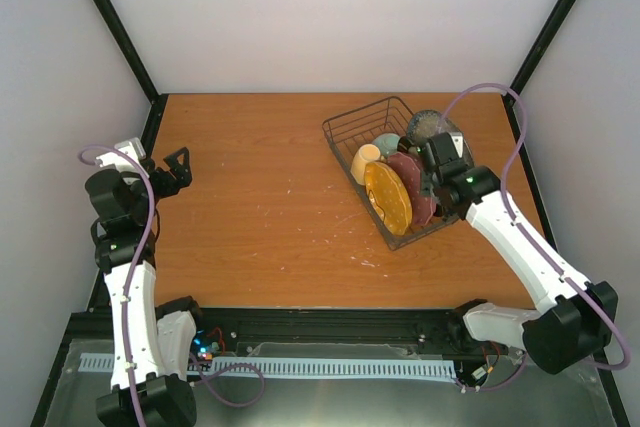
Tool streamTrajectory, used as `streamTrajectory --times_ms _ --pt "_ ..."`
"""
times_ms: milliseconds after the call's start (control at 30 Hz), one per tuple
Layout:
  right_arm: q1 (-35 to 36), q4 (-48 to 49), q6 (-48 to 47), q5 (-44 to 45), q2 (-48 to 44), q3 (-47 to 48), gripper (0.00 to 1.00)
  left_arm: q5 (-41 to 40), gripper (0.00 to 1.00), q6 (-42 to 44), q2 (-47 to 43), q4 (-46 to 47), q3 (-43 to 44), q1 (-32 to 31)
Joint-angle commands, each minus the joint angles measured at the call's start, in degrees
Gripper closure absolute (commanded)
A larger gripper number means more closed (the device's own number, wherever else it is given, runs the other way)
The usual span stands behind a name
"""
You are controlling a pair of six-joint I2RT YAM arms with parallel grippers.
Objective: Load the mixed dishes into the dish rack
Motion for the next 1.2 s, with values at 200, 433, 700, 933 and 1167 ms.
streamTrajectory --times_ms 200,433,700,933,1167 --pt "-0.8 0.7 0.5 6.0 -6.7 0.7 0.49 -0.2 0.00 0.9 -0.2 -0.2 3.0 -0.3" --pt "-0.8 4.6 -1.7 1.5 -10.1 -0.1 0.47 0.0 0.00 0.5 -0.3 0.0 2.8 -0.2" --pt "-0.8 6.8 -2.0 -6.0 -13.1 -0.1 0.37 0.3 0.00 0.6 -0.9 -0.2 2.2 -0.3" --pt "-0.8 5.4 -1.8 -9.6 -19.4 1.2 0.34 1.8 0.00 -0.2 -2.0 1.4 0.7 -0.2" --pt "-0.8 2.5 -1.6 -7.3 -26.6 2.8 0.32 2.5 0.00 -0.4 -1.7 1.7 0.4 -0.2"
